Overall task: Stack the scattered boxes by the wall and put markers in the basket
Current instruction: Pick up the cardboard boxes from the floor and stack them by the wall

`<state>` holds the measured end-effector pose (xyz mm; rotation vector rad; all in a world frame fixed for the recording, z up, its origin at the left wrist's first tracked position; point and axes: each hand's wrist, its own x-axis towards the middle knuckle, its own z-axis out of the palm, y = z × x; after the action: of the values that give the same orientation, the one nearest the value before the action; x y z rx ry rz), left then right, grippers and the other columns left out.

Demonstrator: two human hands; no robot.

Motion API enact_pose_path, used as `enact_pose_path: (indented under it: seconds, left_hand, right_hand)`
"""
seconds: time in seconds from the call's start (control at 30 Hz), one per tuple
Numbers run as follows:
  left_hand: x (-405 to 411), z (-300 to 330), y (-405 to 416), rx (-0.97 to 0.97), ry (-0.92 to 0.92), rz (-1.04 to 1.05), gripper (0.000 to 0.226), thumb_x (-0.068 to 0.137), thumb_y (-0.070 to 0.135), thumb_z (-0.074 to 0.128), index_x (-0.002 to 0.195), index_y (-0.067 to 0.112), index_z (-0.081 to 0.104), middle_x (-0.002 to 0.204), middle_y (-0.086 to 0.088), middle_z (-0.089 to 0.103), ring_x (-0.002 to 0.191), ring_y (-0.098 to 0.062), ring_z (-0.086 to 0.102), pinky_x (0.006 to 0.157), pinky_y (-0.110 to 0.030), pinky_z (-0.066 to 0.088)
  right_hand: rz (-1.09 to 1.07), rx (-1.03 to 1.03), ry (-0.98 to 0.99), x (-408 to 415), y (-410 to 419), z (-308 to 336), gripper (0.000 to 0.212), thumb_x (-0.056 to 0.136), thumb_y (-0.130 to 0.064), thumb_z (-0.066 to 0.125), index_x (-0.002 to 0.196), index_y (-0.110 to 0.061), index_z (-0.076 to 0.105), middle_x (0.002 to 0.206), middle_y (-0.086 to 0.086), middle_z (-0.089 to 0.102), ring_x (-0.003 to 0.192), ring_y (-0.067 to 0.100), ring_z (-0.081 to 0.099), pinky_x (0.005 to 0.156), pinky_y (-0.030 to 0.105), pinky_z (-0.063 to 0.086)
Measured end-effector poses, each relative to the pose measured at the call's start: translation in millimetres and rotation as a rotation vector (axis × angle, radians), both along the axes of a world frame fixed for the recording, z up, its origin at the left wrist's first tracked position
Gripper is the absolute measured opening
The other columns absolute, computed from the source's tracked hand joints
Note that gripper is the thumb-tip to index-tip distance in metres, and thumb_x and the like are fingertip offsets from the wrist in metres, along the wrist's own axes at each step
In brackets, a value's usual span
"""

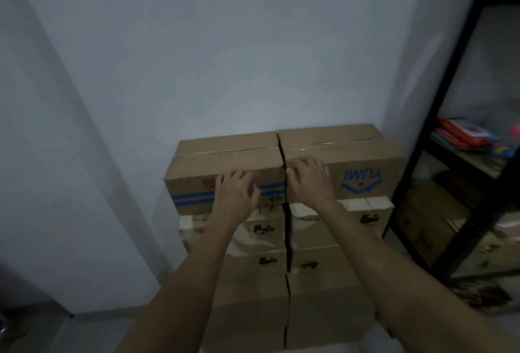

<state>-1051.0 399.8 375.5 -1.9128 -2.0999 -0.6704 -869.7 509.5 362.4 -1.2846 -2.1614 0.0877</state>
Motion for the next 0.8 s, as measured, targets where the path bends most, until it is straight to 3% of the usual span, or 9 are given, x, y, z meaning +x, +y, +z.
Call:
enact_pose_path:
  seconds: [0.13, 0.23, 0.4, 0.8]
  left_hand:
    - [36, 4, -45, -0.161, -0.016, -0.069, 0.033, 0.098, 0.035, 0.043, 0.129, 0.031, 0.055, 0.127, 0.008, 0.059, 0.125, -0.017, 0.047, 0.108, -0.036, 0.028]
    - [71, 5, -82, -0.288, -0.056, -0.129, 0.039, 0.1, 0.036, 0.04, 0.138, 0.03, 0.047, 0.139, 0.007, 0.052, 0.132, -0.018, 0.042, 0.111, -0.04, 0.026]
    - [136, -4, -123, -0.406, -0.098, -0.2, 0.044, 0.098, 0.037, 0.044, 0.142, 0.03, 0.041, 0.143, 0.001, 0.05, 0.134, -0.023, 0.041, 0.113, -0.042, 0.026]
    - [365, -47, -160, -0.576, -0.003, -0.415, 0.051, 0.098, 0.038, 0.046, 0.145, 0.024, 0.037, 0.146, -0.008, 0.046, 0.133, -0.029, 0.043, 0.11, -0.04, 0.031]
  right_hand:
    - [-0.01, -0.166, -0.085, 43, -46, -6, 0.043, 0.102, -0.045, 0.038, 0.14, -0.028, 0.048, 0.139, 0.004, 0.047, 0.133, 0.025, 0.034, 0.106, 0.043, 0.03]
    - [-0.028, -0.266, -0.127, 87, -90, -10, 0.046, 0.101, -0.046, 0.039, 0.143, -0.027, 0.044, 0.144, 0.007, 0.042, 0.135, 0.027, 0.032, 0.107, 0.045, 0.029]
    - [-0.129, -0.469, -0.209, 162, -159, -24, 0.053, 0.101, -0.051, 0.035, 0.148, -0.026, 0.035, 0.154, 0.007, 0.032, 0.141, 0.031, 0.027, 0.113, 0.049, 0.025]
    - [-0.365, -0.739, -0.182, 401, -274, -65, 0.056, 0.1, -0.053, 0.039, 0.15, -0.03, 0.03, 0.152, 0.01, 0.033, 0.139, 0.034, 0.029, 0.111, 0.047, 0.027]
